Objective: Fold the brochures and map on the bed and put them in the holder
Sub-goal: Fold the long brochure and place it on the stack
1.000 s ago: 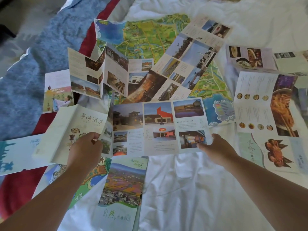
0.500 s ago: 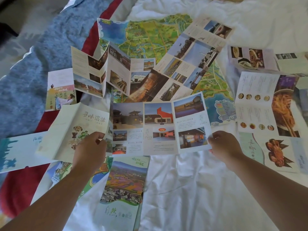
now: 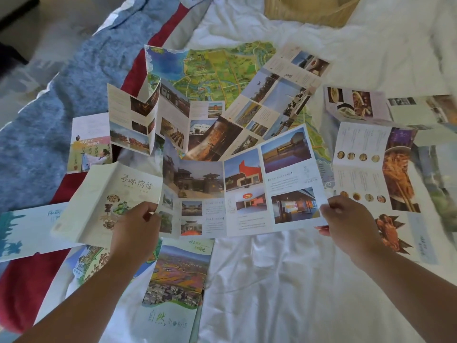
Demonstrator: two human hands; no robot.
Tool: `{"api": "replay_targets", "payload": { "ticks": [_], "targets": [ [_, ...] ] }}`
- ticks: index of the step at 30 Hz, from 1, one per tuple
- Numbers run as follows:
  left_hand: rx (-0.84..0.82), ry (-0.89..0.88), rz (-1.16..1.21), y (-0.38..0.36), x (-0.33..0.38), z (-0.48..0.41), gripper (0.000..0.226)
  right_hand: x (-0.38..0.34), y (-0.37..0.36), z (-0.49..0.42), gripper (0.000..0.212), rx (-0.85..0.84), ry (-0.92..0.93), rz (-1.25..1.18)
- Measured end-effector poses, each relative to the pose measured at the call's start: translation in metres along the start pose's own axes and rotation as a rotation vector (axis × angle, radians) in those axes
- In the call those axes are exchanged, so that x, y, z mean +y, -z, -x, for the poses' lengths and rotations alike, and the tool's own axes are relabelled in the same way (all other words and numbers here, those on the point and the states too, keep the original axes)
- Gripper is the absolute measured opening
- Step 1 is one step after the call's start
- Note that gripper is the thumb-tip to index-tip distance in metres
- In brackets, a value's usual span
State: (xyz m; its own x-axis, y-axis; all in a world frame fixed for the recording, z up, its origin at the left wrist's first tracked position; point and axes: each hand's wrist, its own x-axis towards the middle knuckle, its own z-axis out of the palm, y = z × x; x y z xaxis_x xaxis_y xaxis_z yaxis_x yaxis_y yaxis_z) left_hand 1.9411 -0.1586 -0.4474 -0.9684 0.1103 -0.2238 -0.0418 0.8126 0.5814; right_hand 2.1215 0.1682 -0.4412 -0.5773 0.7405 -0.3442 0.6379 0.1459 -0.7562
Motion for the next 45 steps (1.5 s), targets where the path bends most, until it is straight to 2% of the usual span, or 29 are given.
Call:
{"api": "replay_targets", "payload": {
  "ticks": [7,11,16,20,22,25,26,28,29,31,33,37,39,45],
  "targets": [
    [-0.042,0.010,0.018,-0.006,0.014,0.012,0.028,0.000,0.037,0.010,0.018,0.020,0.042,-0.024],
    [-0.058,0.020,0.024,-0.011,0.019,0.015,0.026,0.004,0.052,0.008,0.012,0.016,0.004,-0.108],
    [-0.077,0.030,-0.005,-0.014,0.020,0.019,0.021,0.003,0.065,0.007,0.017,0.013,0.021,-0.151],
    [-0.069,0.017,-0.080,-0.009,0.017,0.018,0.022,0.006,0.067,0.006,0.015,0.056,0.031,0.016],
    [-0.072,0.019,-0.111,-0.005,0.015,0.017,0.020,0.008,0.065,0.006,0.007,0.044,-0.011,0.023],
    [-0.072,0.013,-0.152,-0.003,0.011,0.016,0.024,0.013,0.056,0.007,0.020,0.011,-0.074,0.110],
    [-0.075,0.010,-0.155,-0.003,0.010,0.016,0.026,0.011,0.051,0.011,0.026,-0.028,-0.123,0.191],
    [-0.094,0.011,-0.152,-0.005,0.009,0.017,0.027,0.013,0.042,0.015,0.034,-0.027,-0.067,0.601],
    [-0.105,0.007,-0.151,-0.006,0.009,0.018,0.026,0.019,0.038,0.012,0.034,-0.031,-0.084,0.604],
    [-0.122,-0.012,-0.154,-0.010,0.009,0.020,0.025,0.036,0.038,0.000,0.027,-0.031,-0.242,0.275],
    [-0.133,-0.025,-0.146,-0.015,0.009,0.021,0.023,0.052,0.029,-0.008,0.018,0.038,-0.318,0.165],
    [-0.174,-0.064,-0.158,-0.023,0.010,0.024,0.020,0.068,0.017,-0.017,0.039,0.003,-0.292,0.392],
    [-0.182,-0.073,-0.149,-0.024,0.010,0.025,0.021,0.062,0.011,-0.013,0.046,-0.031,-0.309,0.399],
    [-0.182,-0.069,-0.130,-0.026,0.010,0.025,0.024,0.058,-0.004,-0.007,0.048,-0.070,-0.227,0.409]
  ]
}}
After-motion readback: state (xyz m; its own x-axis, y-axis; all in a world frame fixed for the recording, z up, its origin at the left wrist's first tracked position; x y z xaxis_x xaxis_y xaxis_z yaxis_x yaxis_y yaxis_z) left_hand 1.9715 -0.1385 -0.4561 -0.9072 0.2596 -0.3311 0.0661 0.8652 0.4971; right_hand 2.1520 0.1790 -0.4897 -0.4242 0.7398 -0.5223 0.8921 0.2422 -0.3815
